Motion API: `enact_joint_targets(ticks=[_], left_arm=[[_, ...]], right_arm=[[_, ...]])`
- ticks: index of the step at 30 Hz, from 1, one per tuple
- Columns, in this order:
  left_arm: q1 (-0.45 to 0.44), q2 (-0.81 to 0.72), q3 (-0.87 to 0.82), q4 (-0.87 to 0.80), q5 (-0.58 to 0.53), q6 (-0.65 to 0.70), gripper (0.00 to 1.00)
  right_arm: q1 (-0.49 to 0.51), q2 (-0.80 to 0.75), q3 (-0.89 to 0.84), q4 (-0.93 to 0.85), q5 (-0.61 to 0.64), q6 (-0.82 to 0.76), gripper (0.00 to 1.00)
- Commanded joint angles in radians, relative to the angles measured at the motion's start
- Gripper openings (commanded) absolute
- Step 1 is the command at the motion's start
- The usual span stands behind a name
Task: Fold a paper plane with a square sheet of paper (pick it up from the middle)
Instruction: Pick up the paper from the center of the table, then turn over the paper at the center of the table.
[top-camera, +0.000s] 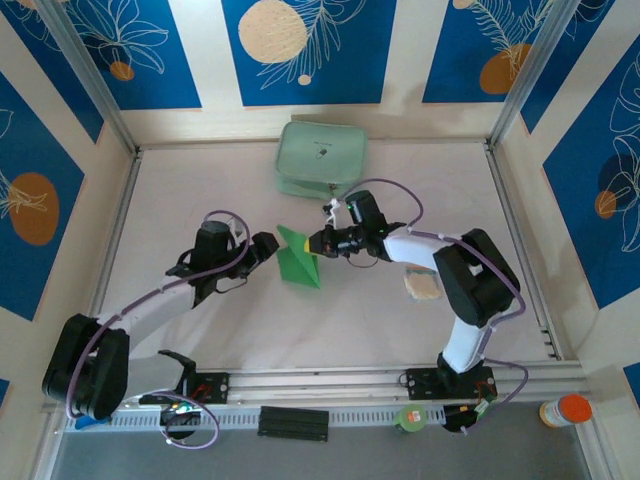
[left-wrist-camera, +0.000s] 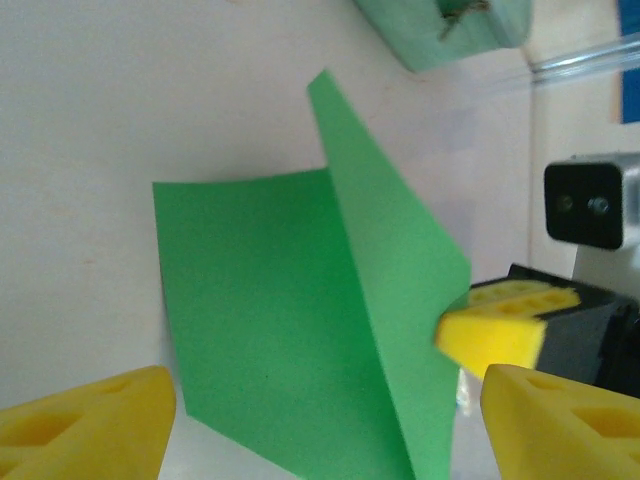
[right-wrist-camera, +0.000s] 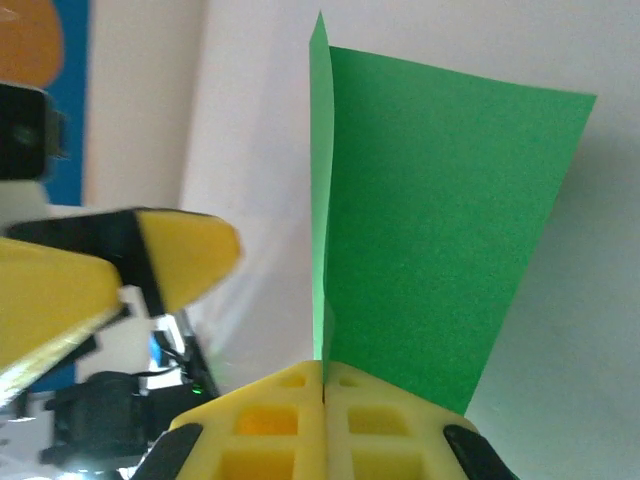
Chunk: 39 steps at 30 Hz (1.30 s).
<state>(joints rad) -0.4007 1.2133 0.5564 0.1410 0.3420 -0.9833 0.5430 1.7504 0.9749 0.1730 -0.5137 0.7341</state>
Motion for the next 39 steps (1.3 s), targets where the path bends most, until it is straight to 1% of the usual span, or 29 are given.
enact_joint_targets(ticks=[1,6,9,14,18,27,32,39], left_arm=[[-0.036,-0.016,-0.011,0.112,0.086,-0.009,0.81],[-0.082,0.037,0.003,0.303,0.166,-0.050,0.79],[-0.102,0.076,0.029,0.357,0.190,-0.062,0.73],[-0.122,0.118,0.047,0.398,0.205,-0.066,0.59],[-0.121,0.122,0.044,0.439,0.214,-0.072,0.47],[-0.122,0.125,0.032,0.503,0.215,-0.080,0.31],[-0.122,0.122,0.028,0.507,0.207,-0.077,0.21],[-0.121,0.120,0.027,0.499,0.196,-0.069,0.13]], right_arm=[[-0.010,-0.050,-0.029,0.110,-0.096,0.103,0.04],[-0.018,-0.083,-0.049,0.196,-0.148,0.203,0.04],[-0.021,-0.097,-0.056,0.224,-0.170,0.241,0.04],[-0.031,-0.111,-0.067,0.261,-0.189,0.284,0.04],[-0.033,-0.103,-0.065,0.279,-0.202,0.297,0.04],[-0.040,-0.083,-0.075,0.322,-0.222,0.338,0.04],[-0.047,-0.081,-0.088,0.350,-0.228,0.361,0.05],[-0.056,-0.089,-0.096,0.359,-0.227,0.378,0.12]])
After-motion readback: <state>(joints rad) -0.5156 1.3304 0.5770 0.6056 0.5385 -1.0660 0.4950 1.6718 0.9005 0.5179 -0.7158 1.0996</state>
